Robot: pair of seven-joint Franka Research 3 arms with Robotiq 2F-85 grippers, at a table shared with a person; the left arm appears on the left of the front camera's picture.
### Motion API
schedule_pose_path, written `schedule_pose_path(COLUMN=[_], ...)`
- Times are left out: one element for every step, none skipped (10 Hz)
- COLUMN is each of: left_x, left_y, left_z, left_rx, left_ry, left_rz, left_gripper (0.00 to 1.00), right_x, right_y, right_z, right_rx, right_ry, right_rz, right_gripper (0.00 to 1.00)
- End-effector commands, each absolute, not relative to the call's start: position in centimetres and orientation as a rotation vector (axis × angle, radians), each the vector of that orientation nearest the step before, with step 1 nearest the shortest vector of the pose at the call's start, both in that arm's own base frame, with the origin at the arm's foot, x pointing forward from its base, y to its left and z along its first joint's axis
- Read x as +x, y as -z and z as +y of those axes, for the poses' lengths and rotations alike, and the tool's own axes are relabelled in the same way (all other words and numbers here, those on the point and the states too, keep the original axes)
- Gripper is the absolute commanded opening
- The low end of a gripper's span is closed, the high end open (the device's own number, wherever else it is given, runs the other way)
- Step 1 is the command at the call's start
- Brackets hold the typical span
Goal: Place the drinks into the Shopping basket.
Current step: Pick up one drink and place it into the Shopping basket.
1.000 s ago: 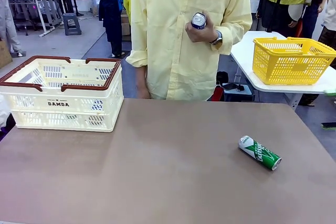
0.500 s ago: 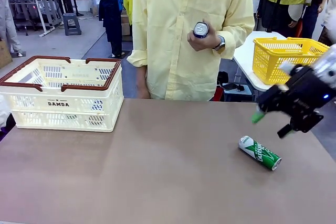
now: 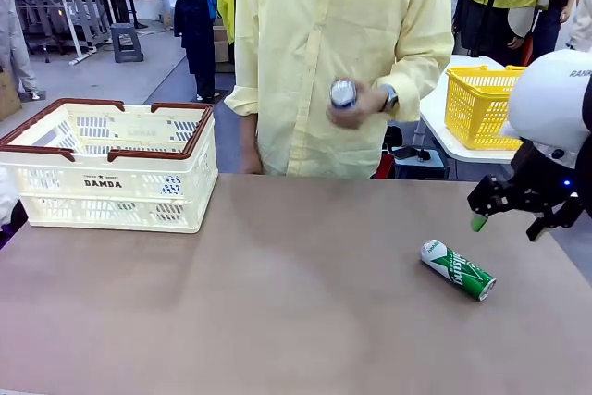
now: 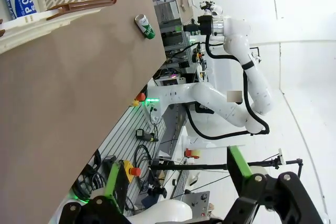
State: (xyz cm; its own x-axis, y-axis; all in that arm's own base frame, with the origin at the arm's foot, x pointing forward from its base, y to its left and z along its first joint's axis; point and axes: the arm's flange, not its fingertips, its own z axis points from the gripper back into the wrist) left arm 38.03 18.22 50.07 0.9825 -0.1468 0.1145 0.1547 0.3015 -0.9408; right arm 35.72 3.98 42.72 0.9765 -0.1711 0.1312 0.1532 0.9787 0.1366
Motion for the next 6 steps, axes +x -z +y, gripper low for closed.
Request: schedule_pose_path(left_x=[37.9,37.9,37.9,37.9,37.9,37.9], left_y=[-50.3,-50.3,-50.3,-50.3,-50.3,-50.3], left_z=[18.2,18.2,18.2,18.2,18.2,18.2], left_rx=[-1.257,-1.257,-1.257,-1.257,-1.257,-1.257], left_ry=[0.195,0.195,0.195,0.195,0.195,0.195], left_rz=[-0.006,-0.006,-0.006,-0.006,-0.006,-0.006], left_gripper=[1.00,1.00,1.00,1.00,1.00,1.00], right_x=[35.1,35.7,35.7,35.7,35.7,36.2], right_y=[-39.8,-42.7,-42.7,-42.7,-42.7,-42.3], right_z=[3.1,4.0,4.0,4.0,4.0,3.5], right_rx=[0.185,0.126,0.126,0.126,0.126,0.138], right_ry=[0.141,0.164,0.164,0.164,0.164,0.164], right_rz=[-0.207,-0.143,-0.143,-0.143,-0.143,-0.154], right_gripper=[1.00,1.00,1.00,1.00,1.00,1.00])
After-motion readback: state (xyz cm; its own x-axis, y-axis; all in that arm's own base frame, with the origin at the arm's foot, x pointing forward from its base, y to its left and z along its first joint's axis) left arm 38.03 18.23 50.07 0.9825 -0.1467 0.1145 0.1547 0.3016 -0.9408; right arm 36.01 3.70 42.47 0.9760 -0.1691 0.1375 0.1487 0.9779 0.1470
